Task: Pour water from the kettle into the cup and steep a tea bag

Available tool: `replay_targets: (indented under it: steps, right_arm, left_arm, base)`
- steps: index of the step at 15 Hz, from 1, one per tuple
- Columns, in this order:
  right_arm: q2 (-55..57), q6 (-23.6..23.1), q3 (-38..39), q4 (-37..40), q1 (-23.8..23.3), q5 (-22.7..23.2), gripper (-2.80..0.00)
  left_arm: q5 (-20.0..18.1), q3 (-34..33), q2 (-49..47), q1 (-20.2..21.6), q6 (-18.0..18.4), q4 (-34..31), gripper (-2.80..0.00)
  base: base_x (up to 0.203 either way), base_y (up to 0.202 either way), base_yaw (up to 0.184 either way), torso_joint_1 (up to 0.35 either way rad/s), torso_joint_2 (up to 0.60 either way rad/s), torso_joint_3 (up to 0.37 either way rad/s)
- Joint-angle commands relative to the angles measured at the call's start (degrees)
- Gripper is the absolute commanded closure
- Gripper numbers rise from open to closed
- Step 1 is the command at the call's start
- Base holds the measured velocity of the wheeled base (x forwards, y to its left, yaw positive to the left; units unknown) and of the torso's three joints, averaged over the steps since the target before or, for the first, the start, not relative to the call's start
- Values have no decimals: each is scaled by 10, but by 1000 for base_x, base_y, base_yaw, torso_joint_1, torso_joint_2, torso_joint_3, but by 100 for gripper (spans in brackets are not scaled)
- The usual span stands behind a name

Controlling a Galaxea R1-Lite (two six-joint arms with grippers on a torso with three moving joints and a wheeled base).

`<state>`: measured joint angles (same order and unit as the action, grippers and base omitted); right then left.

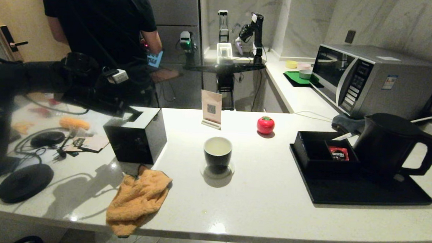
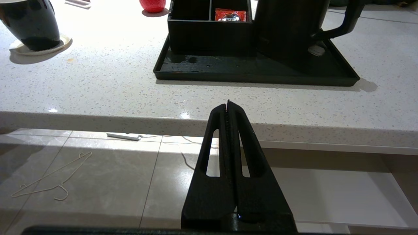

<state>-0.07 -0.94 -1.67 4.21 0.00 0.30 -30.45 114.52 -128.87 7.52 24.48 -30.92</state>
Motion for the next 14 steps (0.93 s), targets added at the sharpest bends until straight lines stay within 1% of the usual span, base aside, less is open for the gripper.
replay_targets:
  steps: [1,7,11,14]
  right_arm:
    - [1,0,0,0,0,0,0]
    - [1,0,0,0,0,0,0]
    - [1,0,0,0,0,0,0]
    - [1,0,0,0,0,0,0]
  left_arm:
    - [-1,0,20,1,1,-1,0]
    - [-2,0,79,2,-8,8,0]
    - [0,-5,156,12,-39,33,0]
    - [2,-19,226,20,-46,37,0]
  base:
    - [0,0,0,0,0,0]
    - [0,0,0,0,0,0]
    - [0,0,0,0,0,0]
    - [0,0,0,0,0,0]
